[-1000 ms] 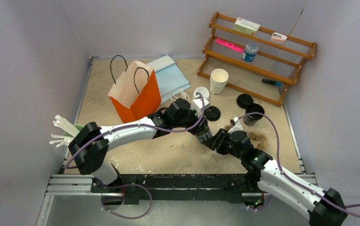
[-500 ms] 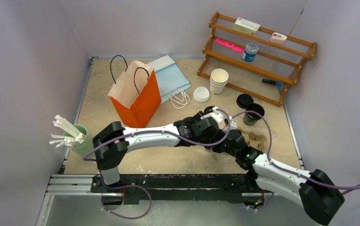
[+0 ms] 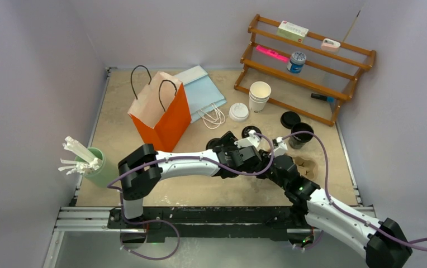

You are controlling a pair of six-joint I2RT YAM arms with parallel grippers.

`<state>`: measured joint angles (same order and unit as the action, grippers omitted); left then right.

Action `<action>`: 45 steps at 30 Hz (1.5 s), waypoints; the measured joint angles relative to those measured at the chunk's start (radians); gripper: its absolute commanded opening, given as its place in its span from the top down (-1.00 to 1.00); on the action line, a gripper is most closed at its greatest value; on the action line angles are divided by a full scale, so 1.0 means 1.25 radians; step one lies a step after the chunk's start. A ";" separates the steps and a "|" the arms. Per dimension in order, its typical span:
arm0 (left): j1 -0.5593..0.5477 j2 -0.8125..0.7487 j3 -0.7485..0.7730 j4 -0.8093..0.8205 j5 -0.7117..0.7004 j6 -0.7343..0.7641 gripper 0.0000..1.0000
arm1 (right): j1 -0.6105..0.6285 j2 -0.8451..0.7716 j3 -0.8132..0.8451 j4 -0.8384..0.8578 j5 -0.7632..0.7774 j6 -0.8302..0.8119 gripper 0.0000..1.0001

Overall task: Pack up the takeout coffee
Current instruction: Adjust the coffee cup at the center of the board.

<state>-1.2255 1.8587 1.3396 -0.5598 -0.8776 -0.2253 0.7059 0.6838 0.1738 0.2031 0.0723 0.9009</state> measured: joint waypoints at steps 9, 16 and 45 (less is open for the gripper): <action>0.000 -0.040 0.000 0.020 0.094 0.006 -0.52 | 0.000 -0.019 0.007 -0.079 0.025 -0.023 -0.16; 0.005 -0.125 -0.003 0.033 0.200 0.006 -0.54 | 0.000 0.005 0.071 -0.121 0.027 -0.062 -0.14; 0.349 -0.537 -0.491 0.320 0.695 -0.261 0.24 | 0.000 0.454 0.500 -0.160 -0.118 -0.242 0.30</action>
<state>-0.7895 1.1881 0.7258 -0.1604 -0.0090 -0.5518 0.7059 1.2518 0.7986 0.0029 -0.0750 0.5983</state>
